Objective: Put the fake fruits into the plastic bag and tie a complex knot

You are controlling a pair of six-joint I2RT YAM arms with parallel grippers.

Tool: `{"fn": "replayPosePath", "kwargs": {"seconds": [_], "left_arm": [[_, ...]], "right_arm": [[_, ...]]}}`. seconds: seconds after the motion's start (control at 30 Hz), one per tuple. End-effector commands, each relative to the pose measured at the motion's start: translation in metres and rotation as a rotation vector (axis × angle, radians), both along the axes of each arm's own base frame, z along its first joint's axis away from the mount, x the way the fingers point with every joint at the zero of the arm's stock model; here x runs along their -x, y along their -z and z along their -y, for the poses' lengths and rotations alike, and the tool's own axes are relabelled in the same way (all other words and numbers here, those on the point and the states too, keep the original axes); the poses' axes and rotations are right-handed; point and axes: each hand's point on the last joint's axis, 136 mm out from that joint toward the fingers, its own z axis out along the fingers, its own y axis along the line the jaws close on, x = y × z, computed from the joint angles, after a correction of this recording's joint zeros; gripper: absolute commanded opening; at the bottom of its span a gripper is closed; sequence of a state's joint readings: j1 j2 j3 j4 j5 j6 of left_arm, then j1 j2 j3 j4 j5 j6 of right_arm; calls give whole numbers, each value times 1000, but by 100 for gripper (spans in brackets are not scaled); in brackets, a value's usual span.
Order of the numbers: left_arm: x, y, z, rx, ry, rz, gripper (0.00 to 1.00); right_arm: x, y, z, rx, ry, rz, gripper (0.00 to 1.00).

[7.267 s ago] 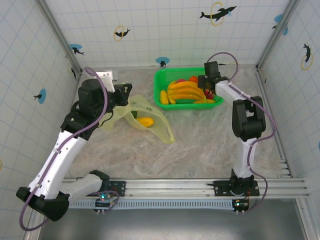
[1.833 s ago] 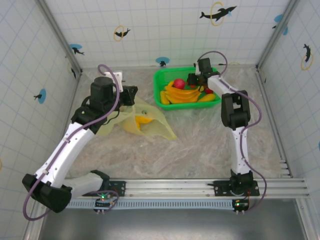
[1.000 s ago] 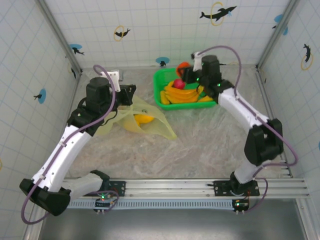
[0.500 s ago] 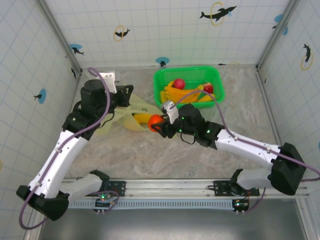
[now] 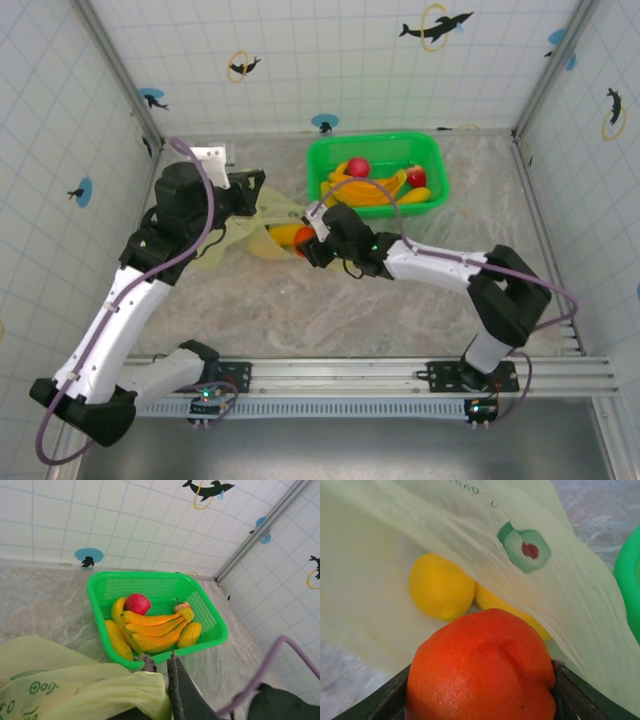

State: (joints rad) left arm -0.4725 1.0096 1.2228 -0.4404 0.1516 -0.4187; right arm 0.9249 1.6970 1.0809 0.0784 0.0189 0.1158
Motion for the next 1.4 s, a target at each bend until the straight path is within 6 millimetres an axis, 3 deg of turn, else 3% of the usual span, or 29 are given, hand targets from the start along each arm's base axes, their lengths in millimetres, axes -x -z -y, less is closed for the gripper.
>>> {"fn": "replayPosePath", "kwargs": {"seconds": [0.0,0.17,0.23,0.3,0.37,0.5,0.67,0.87,1.0,1.07,1.17,1.3,1.37], "left_arm": [[5,-2,6,14,39,7,11],[3,0,4,6,19,11,11],[1,2,2,-1,6,9,11],[-1,1,1,-4,-5,10,11],[-2,2,0,-8,-13,9,11],[-5,7,-6,-25,-44,2,11],[-9,17,-14,-47,-100,-14,11],[-10,22,-21,-52,-137,-28,10],[-11,32,-21,-72,-139,-41,10],[-11,32,-21,-79,-138,-35,10],[-13,35,-18,-81,-125,-41,10],[-14,36,-13,-76,-104,-47,10],[-15,36,-12,-76,-98,-48,10]], "right_arm": [[-33,-39,-32,-89,18,101,63],[-30,-46,-97,-176,-96,38,65],[-24,-46,-120,-206,-143,5,72],[-22,-42,-129,-213,-149,-10,86],[-20,-40,-128,-210,-144,-11,92],[-18,-50,-107,-244,-128,-9,94],[-10,-93,-71,-363,-132,9,89],[-7,-143,-9,-505,-94,30,81],[-29,-162,45,-597,5,43,78],[-57,-156,73,-574,119,54,74],[-103,-128,106,-484,268,17,73],[-172,-66,139,-274,446,-62,76],[-196,-39,147,-194,504,-103,79]]}}
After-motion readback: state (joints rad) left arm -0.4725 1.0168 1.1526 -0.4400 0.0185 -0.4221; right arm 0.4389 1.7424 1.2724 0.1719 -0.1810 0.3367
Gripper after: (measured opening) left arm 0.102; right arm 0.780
